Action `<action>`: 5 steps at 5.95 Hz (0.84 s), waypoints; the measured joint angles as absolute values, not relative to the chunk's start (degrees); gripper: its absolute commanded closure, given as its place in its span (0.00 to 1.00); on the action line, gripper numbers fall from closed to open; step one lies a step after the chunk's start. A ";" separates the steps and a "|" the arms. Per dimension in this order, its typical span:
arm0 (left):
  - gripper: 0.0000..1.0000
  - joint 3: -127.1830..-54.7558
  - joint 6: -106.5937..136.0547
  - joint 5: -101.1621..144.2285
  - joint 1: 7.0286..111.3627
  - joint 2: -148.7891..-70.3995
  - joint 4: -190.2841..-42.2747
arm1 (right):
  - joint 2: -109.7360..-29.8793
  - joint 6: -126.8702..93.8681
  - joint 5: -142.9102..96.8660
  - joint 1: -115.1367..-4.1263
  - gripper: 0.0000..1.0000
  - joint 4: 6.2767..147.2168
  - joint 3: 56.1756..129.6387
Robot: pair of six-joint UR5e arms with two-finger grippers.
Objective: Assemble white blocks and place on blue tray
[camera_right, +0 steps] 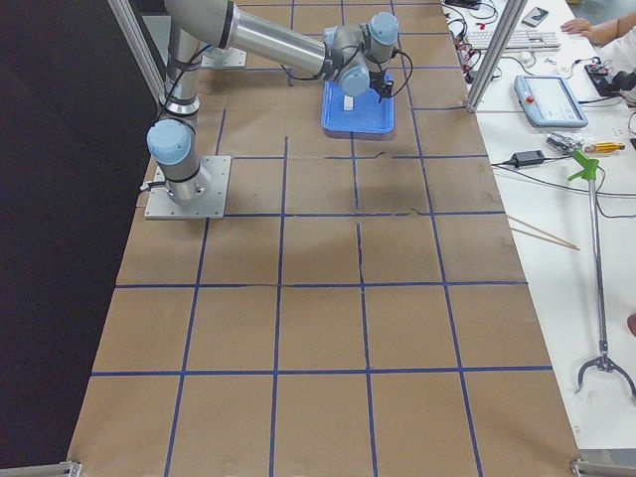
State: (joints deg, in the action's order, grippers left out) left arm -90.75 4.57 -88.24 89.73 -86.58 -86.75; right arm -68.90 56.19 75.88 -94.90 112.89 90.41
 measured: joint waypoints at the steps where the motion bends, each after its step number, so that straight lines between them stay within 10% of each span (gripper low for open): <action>1: 0.01 -90.73 4.57 -88.24 89.74 -86.58 -86.75 | -70.81 48.38 80.44 -93.54 0.00 110.09 88.41; 5: 0.01 -90.73 4.57 -88.24 89.74 -86.58 -86.75 | -81.96 8.67 94.02 -90.60 0.00 93.71 85.88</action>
